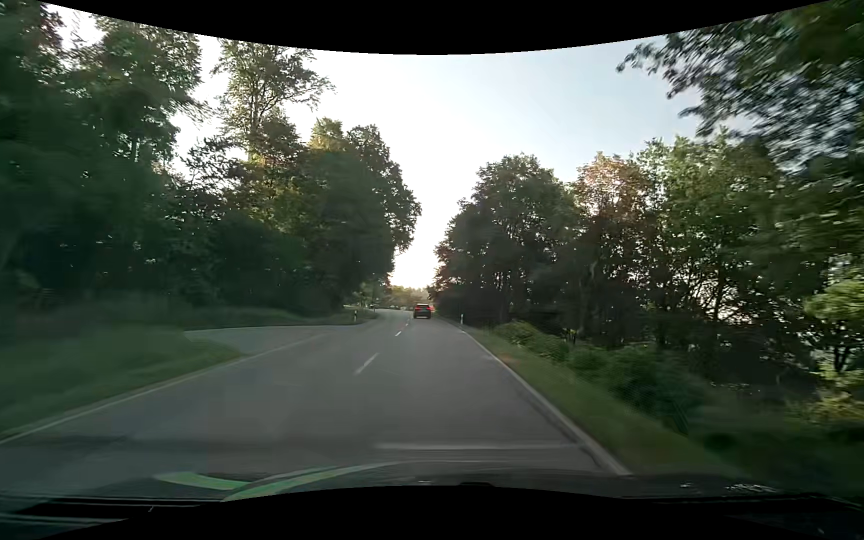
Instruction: Follow the waypoints while adhering to traffic rules and regulations
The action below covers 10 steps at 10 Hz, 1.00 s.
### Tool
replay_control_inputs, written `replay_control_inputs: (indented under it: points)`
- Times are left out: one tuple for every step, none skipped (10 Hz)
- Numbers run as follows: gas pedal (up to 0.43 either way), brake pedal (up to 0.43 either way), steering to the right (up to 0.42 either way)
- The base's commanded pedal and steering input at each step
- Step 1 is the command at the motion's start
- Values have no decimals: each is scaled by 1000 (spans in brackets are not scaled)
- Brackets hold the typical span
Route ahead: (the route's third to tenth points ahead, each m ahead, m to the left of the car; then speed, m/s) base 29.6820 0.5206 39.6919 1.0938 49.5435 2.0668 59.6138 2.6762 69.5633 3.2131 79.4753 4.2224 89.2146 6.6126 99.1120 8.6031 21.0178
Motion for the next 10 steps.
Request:
replay_control_inputs:
  points:
    - [59, 0, 1]
    - [59, 0, 1]
    - [59, 0, 1]
    - [59, 0, 0]
    - [59, 0, -1]
    - [47, 0, -2]
    - [47, 0, -5]
    - [47, 0, -5]
    - [47, 0, -5]
    - [39, 0, -7]
